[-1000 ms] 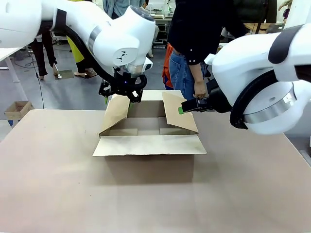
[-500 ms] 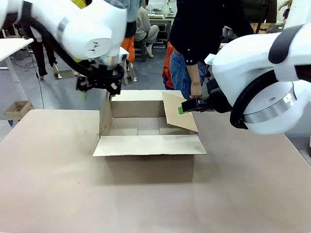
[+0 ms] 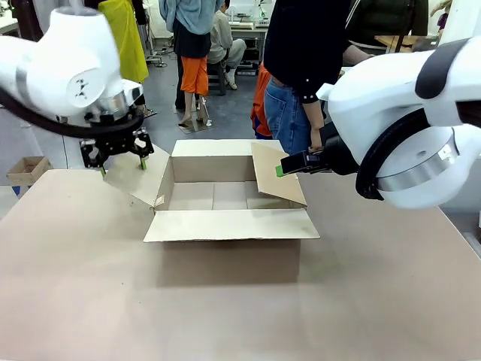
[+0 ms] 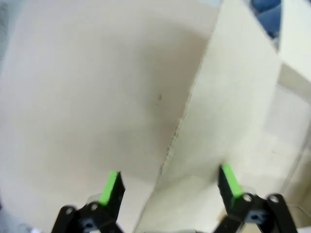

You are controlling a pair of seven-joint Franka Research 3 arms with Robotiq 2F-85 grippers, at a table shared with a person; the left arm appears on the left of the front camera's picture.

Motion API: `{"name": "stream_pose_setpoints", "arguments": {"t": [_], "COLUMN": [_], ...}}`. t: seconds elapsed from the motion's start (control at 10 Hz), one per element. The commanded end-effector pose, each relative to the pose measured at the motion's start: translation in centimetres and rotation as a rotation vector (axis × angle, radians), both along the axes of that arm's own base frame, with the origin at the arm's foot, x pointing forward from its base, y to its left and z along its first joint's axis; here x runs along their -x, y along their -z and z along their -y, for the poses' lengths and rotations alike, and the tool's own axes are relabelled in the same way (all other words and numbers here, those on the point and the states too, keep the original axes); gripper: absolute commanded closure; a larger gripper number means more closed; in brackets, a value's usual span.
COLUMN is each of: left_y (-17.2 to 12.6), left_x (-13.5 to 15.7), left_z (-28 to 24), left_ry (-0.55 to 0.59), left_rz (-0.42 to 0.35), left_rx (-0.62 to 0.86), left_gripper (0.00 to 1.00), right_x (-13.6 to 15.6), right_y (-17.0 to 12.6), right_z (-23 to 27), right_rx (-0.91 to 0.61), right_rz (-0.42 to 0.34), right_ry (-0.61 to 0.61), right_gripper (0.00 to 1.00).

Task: Pack the gift set into the box.
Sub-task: Place both hands on the side flaps of the Package Box and spread them outward.

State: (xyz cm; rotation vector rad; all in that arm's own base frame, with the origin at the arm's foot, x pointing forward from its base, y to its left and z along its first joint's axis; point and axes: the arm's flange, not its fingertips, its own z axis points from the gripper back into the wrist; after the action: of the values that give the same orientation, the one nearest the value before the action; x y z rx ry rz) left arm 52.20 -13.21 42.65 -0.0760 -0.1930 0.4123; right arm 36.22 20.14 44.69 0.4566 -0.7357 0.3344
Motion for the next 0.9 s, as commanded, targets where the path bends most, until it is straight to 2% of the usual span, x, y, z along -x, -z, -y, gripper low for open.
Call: {"name": "stream_pose_setpoints", "arguments": {"t": [0.0,0.1,0.2,0.4,0.5,0.6,0.7,0.8], "left_y": [2.2,3.6,1.5,1.5,1.5,1.5,1.5,1.5], "left_x": [0.7,0.7,0.0,0.0,0.0,0.0,0.0,0.0], "left_z": [-3.9,-6.2,-2.1,-2.1,-2.1,-2.1,-2.1,-2.1], "left_ry": [0.009,-0.008,-0.019,-0.019,-0.019,-0.019,-0.019,-0.019], "left_rz": [0.029,0.024,0.015,0.015,0.015,0.015,0.015,0.015], "left_rx": [0.207,0.361,0.094,0.094,0.094,0.094,0.094,0.094], "left_gripper": [0.00,0.00,0.00,0.00,0.00,0.00,0.00,0.00], "right_x": [0.2,0.2,0.2,0.0,-0.5,-2.5,-4.7,-6.5], "right_y": [-0.1,-0.1,-0.1,0.0,-1.6,-4.2,-6.4,-8.2], "right_z": [0.0,0.0,0.0,0.0,-1.5,-4.1,-6.5,-9.3], "right_rx": [-0.014,-0.014,-0.014,0.000,0.105,0.213,0.306,0.407], "right_rz": [-0.002,-0.002,-0.002,0.000,-0.041,-0.110,-0.206,-0.245], "right_ry": [0.003,0.003,0.003,0.000,0.000,-0.043,-0.032,-0.002], "right_gripper": [0.00,0.00,0.00,0.00,0.00,0.00,0.00,0.00]}}
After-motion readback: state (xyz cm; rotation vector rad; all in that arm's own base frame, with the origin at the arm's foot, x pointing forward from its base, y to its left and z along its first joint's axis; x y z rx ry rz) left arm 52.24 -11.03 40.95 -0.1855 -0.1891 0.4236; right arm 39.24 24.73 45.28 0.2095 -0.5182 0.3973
